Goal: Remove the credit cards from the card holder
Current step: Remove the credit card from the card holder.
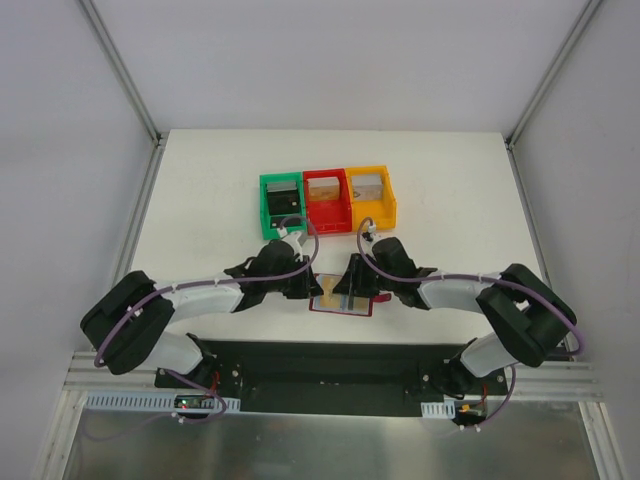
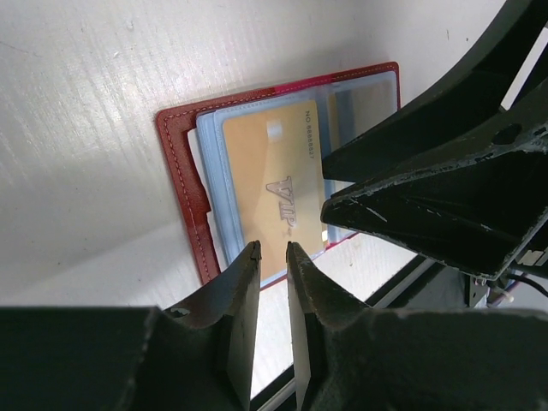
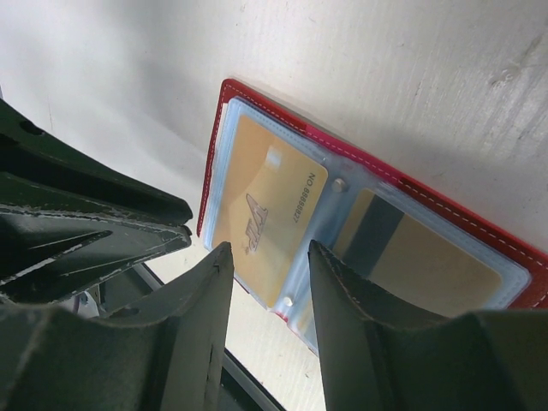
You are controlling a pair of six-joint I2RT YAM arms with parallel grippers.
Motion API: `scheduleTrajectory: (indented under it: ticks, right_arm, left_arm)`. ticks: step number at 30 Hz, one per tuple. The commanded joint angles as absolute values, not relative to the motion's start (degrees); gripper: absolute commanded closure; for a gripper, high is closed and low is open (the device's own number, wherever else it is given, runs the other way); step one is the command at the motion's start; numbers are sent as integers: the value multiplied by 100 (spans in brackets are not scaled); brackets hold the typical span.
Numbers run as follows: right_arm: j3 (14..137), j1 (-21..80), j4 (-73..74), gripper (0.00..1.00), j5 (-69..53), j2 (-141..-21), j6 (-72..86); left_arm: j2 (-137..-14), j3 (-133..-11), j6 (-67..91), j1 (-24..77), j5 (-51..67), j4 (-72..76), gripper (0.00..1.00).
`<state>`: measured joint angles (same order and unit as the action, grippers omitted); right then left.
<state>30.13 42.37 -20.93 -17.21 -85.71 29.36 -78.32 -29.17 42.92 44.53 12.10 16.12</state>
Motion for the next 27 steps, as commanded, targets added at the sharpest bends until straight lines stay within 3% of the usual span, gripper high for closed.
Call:
scheduleTrajectory:
  ticks: [1,27]
  right_arm:
    - [2909,4263,-2320,57,-1652,-8631,2962]
    - [2813,4263,-2654,53,-1819,-8570,3094]
  left_arm:
    - [-7980,-3094,4333,4421,1345,1890,82]
    - [-8525,-3067,4438,4421,897,1740,87]
